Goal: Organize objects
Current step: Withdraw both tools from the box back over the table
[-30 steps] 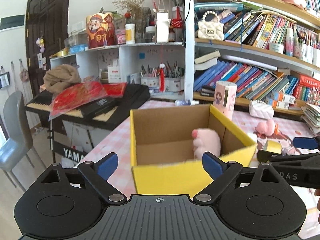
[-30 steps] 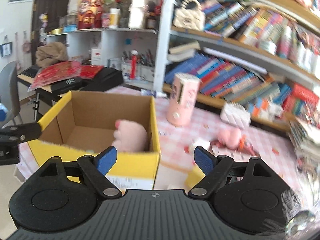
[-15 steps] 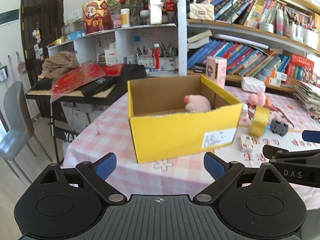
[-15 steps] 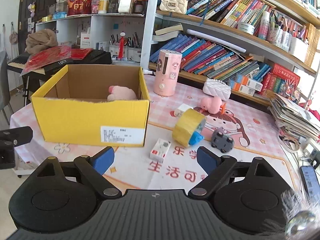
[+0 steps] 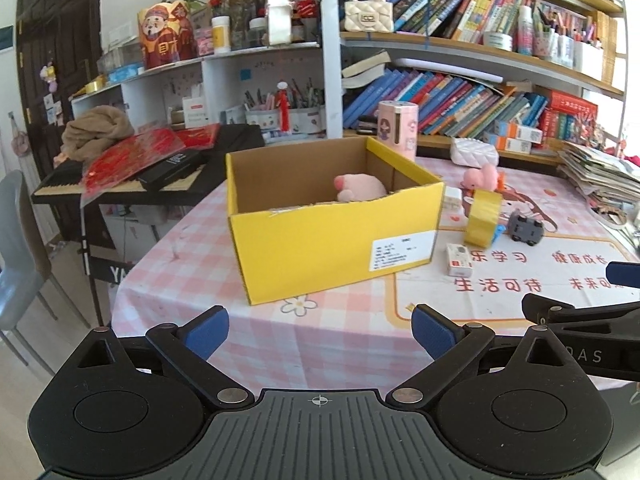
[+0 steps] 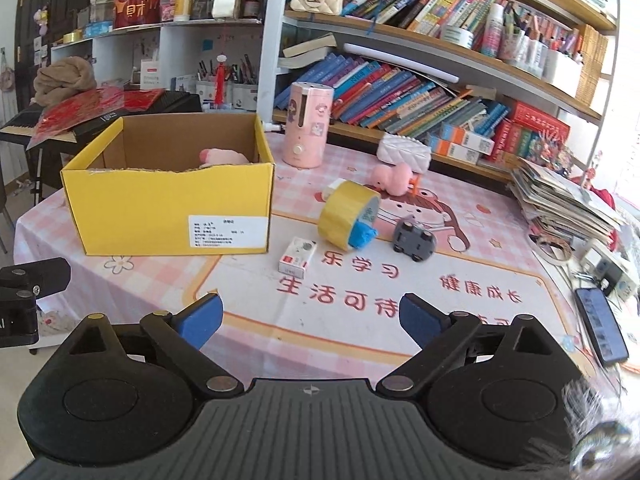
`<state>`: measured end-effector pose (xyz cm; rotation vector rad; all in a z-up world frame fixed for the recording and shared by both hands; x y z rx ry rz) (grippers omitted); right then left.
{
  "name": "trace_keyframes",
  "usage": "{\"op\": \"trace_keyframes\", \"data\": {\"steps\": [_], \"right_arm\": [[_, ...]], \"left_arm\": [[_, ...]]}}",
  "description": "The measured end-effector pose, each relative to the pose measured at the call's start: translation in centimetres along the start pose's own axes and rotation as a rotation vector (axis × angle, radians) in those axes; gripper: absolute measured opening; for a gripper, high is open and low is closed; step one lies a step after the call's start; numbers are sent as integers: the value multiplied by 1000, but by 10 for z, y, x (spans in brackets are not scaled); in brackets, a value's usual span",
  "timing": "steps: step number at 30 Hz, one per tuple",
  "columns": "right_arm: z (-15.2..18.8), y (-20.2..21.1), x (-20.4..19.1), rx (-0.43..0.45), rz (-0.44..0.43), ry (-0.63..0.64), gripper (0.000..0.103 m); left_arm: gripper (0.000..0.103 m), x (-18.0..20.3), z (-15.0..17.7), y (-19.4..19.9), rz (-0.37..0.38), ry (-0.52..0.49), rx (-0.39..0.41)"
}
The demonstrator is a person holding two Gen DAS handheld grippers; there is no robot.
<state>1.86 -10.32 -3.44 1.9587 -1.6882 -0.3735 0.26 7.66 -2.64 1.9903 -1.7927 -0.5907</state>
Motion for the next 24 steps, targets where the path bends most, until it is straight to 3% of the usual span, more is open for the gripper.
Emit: {"op": "trace_keyframes", "data": {"steps": [24], "right_arm": [[24,7,48,-60,137,-93,96]], "left_arm": [[99,50,-1,-12,122,-95,-22]]}}
Point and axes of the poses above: each gripper's, at about its wrist camera, not at the fingertips, and y roughly against the way its jaws point, x to its right, z to its underside, the point moved 6 cm from there along -y, roughly the way its jaws point, and after that the axes turned 1 degree about x, right-handed, at the moved point
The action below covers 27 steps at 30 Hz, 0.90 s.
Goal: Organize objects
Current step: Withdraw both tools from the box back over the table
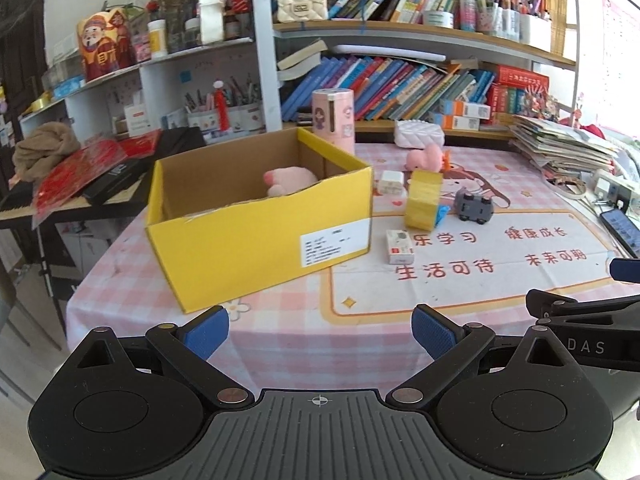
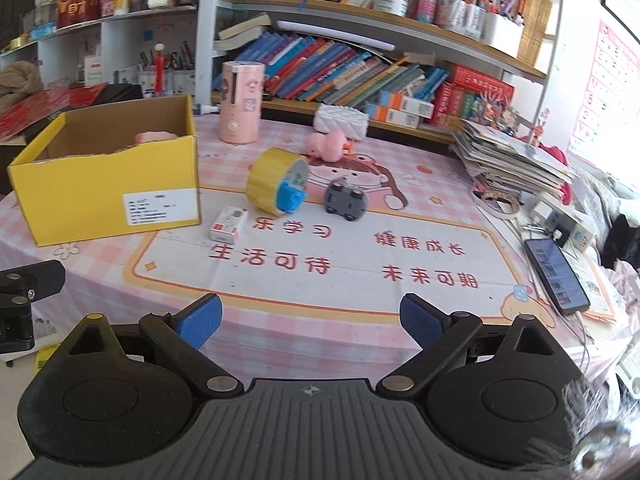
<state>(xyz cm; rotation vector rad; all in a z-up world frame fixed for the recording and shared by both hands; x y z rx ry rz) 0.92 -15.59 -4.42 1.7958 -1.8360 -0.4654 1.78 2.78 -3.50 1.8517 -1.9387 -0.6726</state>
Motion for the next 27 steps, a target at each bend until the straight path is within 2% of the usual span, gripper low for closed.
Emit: {"op": "trace_keyframes", "data": {"steps": [16,27], "right_arm": [[-6,-24,38,-30,33,-45,96],[-19,-56,53,-52,19,-41,96]], "left_arm": [[99,37,-20,-25,66,-38,13],[99,52,-34,-48,55,-41,24]]}}
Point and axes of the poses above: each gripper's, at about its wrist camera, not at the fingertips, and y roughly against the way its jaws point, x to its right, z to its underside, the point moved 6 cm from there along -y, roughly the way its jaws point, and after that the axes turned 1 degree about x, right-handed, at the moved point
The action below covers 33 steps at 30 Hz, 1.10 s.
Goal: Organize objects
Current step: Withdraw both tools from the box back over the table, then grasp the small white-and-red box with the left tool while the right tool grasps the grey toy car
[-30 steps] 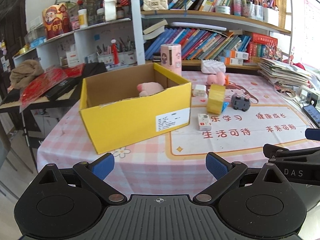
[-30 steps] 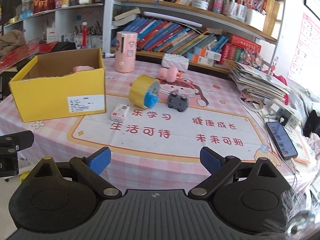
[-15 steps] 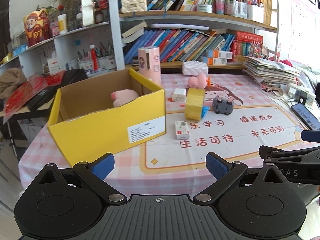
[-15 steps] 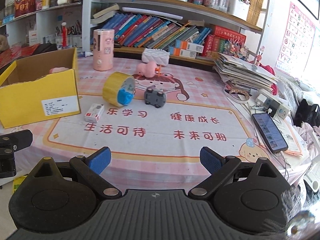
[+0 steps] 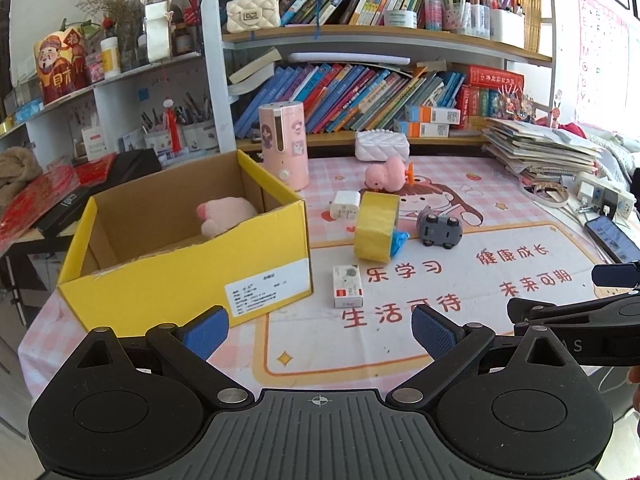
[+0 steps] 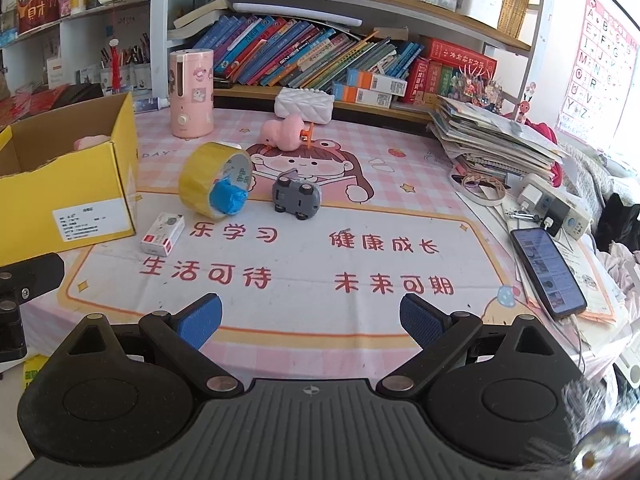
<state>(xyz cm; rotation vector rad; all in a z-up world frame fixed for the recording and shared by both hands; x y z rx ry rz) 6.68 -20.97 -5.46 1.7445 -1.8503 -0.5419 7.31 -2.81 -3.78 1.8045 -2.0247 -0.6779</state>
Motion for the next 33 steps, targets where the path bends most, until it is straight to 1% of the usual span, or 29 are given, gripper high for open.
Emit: {"op": "trace_keyframes", "data": {"steps": [12,18,29,33], "right_arm": [[-21,-37,14,-26,-28,24,96],[-34,-54,20,-27,-56,33,96],[-57,-77,34,-5,-97,54,92],[-61,-87,36,-14,-128,65,82]], "left_arm": [[99,11,-11,-33,-22,37,-38],[99,17,-20,-50,-38,33,-59],[98,30,-38,-69,-75,50,-56],[84,34,-40,-79,-95,57,-77]]}}
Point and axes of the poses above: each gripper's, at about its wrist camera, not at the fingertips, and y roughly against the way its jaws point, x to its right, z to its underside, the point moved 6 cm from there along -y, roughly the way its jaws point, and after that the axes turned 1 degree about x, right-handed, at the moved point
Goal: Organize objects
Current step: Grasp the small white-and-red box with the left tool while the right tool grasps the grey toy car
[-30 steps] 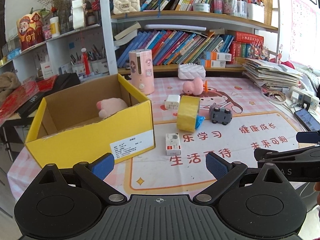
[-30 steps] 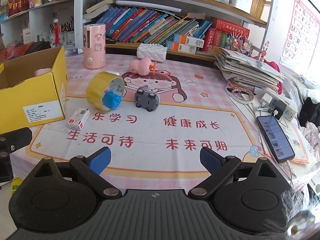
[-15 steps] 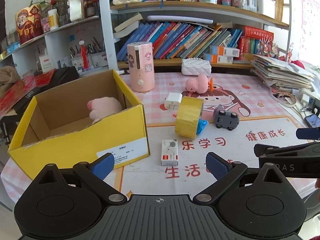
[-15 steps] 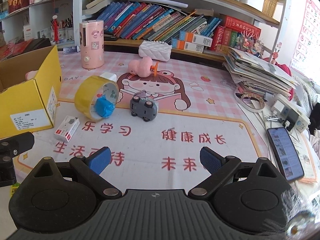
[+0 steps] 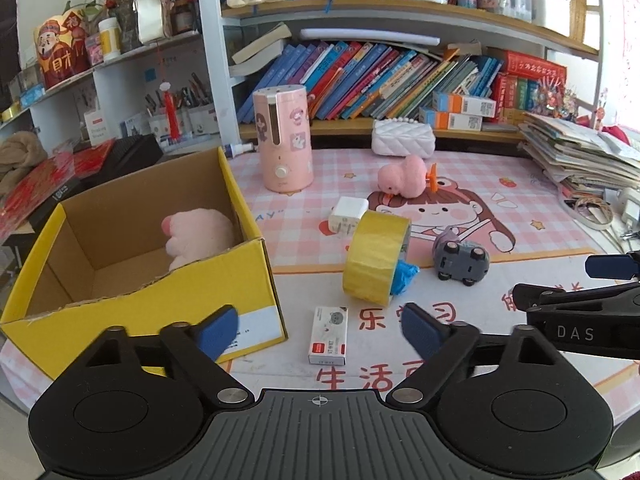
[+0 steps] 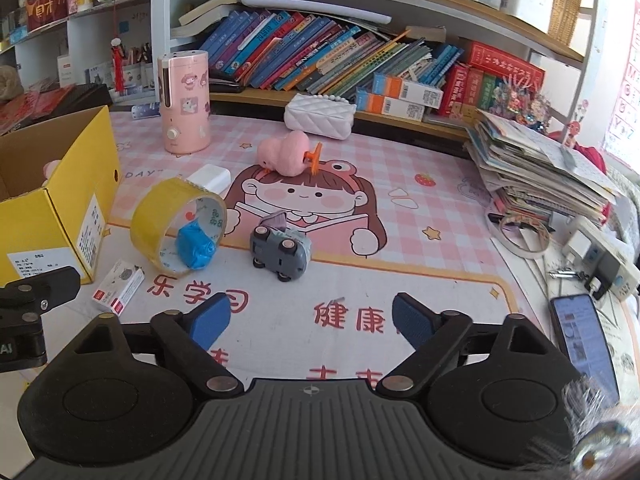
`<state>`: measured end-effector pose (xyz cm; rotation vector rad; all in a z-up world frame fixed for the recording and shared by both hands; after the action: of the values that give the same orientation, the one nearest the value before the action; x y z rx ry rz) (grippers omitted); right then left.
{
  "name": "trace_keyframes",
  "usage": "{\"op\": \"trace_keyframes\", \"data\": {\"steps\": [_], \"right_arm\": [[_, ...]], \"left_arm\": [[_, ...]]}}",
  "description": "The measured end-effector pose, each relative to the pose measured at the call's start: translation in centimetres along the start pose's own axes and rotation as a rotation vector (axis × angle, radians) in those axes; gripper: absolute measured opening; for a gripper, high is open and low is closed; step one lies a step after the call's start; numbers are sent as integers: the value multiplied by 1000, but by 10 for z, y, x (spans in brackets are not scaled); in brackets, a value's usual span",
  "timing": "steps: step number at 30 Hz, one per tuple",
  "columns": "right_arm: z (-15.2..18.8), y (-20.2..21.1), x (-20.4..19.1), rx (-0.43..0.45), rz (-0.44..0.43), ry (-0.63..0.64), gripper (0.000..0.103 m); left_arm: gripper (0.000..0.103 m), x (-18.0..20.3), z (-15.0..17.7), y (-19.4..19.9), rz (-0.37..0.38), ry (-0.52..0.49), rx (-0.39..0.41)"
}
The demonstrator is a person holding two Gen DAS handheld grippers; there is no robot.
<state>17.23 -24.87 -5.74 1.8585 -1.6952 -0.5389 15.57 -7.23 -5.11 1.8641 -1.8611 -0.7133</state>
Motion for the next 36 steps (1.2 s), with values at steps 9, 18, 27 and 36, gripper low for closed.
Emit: {"op": "trace_keyframes", "data": {"steps": [9,18,27,36], "right_arm": [[-15,-29,11,-16,-64,9,67],[-29,-68,15,-34,-118,61,63],[-32,-110,7,-84,-169,141,63],[-33,-138,-7,-128,-232,181,57]], "left_arm": [[66,16,-6,-27,-24,-4,-43],[49,14,11,-73,-55,51,-173],[46,9,22,-98,-92,113,-260],[28,16,14,-106,-65,123,-252]]}}
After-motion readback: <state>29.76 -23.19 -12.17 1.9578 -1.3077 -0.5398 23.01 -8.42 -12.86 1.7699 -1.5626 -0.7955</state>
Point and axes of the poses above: each gripper's, at about its wrist camera, not at the fingertips, and y roughly against the way its jaws point, x to its right, z to its underside, the point moved 6 cm from there along -y, roughly the way its jaws point, and after that the axes turned 1 degree about x, right-handed, at the moved point
